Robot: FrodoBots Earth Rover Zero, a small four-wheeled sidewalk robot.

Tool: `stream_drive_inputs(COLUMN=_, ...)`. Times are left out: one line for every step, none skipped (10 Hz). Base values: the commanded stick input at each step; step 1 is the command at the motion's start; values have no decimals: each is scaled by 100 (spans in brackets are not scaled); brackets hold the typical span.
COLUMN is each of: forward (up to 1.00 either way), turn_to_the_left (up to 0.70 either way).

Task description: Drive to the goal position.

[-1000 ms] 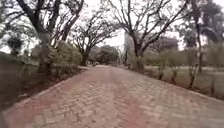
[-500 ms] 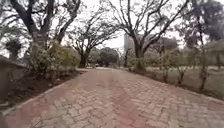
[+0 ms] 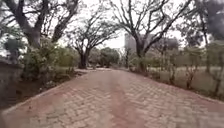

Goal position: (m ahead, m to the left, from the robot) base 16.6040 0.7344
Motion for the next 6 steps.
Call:
stream_drive_inputs(forward=70, turn_to_the_left=0)
stream_drive_inputs(forward=70, turn_to_the_left=0)
stream_drive_inputs(forward=70, turn_to_the_left=0)
stream_drive_inputs(forward=70, turn_to_the_left=0)
stream_drive_inputs(forward=70, turn_to_the_left=0)
stream_drive_inputs(forward=70, turn_to_the_left=0)
